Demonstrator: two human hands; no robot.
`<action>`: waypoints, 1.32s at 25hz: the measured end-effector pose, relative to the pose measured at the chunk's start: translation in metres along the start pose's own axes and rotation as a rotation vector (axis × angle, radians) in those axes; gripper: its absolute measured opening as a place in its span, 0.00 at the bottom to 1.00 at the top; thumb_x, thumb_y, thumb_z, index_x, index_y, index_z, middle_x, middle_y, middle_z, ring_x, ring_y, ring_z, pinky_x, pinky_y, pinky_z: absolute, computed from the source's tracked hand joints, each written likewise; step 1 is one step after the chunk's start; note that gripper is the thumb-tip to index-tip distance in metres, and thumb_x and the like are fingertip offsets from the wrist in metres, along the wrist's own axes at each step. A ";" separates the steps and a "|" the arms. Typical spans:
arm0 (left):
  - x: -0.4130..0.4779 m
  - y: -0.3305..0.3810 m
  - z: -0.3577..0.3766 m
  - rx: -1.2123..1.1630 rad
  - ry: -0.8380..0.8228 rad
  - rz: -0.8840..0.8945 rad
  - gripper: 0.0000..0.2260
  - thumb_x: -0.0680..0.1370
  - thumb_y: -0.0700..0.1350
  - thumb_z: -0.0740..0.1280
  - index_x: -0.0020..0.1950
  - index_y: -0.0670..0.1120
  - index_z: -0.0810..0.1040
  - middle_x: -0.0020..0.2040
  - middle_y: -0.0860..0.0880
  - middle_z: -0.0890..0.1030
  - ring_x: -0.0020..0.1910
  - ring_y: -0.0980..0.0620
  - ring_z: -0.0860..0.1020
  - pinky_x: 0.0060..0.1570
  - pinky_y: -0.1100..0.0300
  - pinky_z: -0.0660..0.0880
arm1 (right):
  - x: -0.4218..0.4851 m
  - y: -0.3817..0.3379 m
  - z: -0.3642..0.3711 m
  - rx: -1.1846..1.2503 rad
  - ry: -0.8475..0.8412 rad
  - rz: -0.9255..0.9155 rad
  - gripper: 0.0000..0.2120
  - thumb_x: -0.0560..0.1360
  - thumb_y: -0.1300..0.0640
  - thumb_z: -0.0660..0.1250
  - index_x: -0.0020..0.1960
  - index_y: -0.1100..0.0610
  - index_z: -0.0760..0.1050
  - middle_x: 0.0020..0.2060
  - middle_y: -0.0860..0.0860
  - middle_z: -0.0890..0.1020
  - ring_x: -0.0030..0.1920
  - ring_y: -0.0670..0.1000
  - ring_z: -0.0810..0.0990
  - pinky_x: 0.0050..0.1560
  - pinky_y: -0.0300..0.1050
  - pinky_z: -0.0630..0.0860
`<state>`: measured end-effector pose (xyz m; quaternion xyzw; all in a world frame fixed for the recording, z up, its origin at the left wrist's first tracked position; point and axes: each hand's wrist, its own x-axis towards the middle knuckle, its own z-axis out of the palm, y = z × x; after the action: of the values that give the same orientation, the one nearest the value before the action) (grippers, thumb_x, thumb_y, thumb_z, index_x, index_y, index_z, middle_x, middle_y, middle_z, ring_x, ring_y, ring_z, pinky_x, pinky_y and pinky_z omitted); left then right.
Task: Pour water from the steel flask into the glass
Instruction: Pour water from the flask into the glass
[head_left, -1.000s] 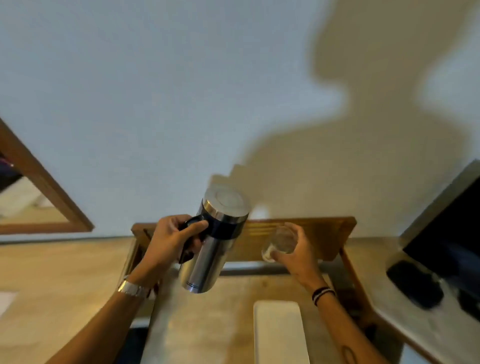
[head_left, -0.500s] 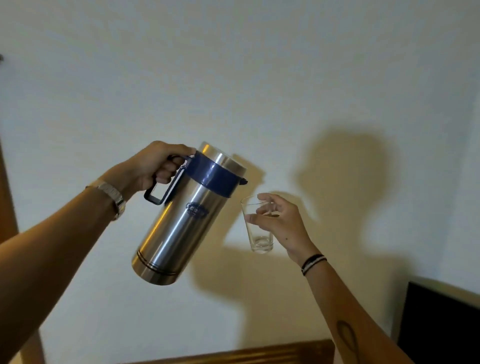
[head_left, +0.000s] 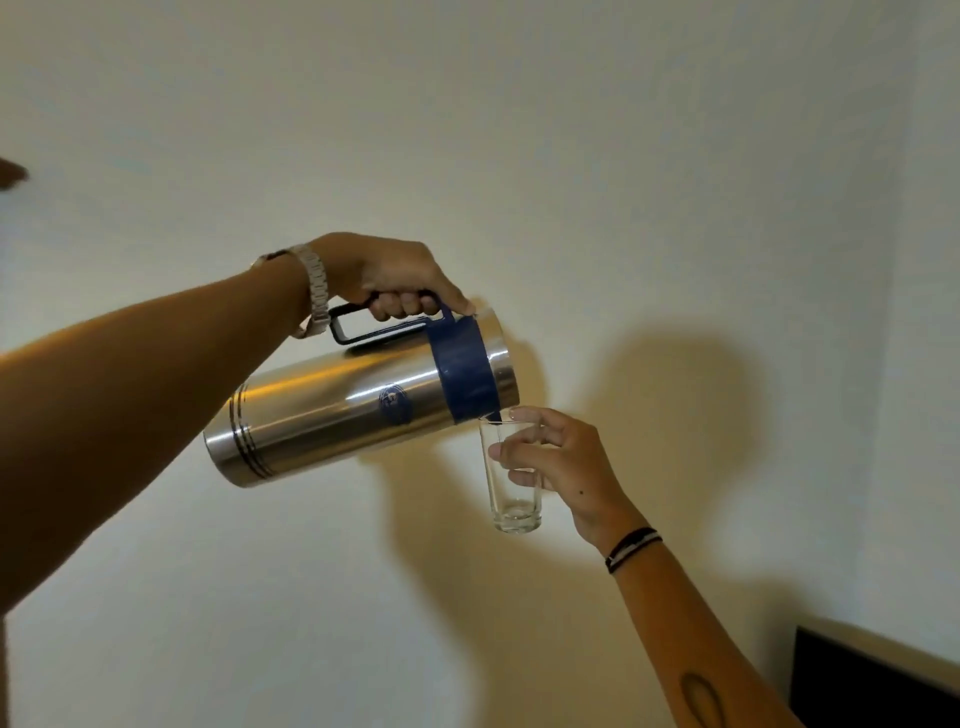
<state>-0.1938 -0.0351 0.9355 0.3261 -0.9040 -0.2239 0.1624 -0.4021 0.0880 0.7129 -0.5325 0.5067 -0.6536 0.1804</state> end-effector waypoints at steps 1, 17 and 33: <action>0.000 0.008 -0.002 0.036 -0.005 -0.004 0.25 0.78 0.56 0.76 0.25 0.51 0.72 0.22 0.54 0.66 0.18 0.57 0.60 0.19 0.66 0.58 | 0.000 -0.002 0.002 0.031 -0.007 0.006 0.31 0.63 0.53 0.87 0.64 0.52 0.84 0.52 0.59 0.92 0.56 0.60 0.91 0.52 0.49 0.89; 0.012 0.044 -0.008 0.267 -0.014 -0.025 0.24 0.79 0.56 0.75 0.29 0.48 0.71 0.21 0.53 0.66 0.18 0.56 0.61 0.21 0.67 0.60 | 0.014 0.005 0.006 0.088 0.013 0.019 0.23 0.68 0.60 0.87 0.61 0.52 0.85 0.51 0.57 0.92 0.48 0.52 0.92 0.50 0.51 0.88; 0.030 0.036 -0.011 0.343 -0.027 -0.068 0.24 0.78 0.56 0.76 0.28 0.49 0.72 0.22 0.52 0.65 0.19 0.54 0.60 0.23 0.65 0.59 | 0.036 0.024 0.017 0.134 -0.018 0.029 0.25 0.68 0.63 0.87 0.62 0.57 0.84 0.58 0.65 0.88 0.54 0.64 0.92 0.62 0.71 0.86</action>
<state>-0.2296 -0.0335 0.9675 0.3763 -0.9195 -0.0759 0.0843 -0.4075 0.0418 0.7091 -0.5179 0.4677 -0.6784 0.2296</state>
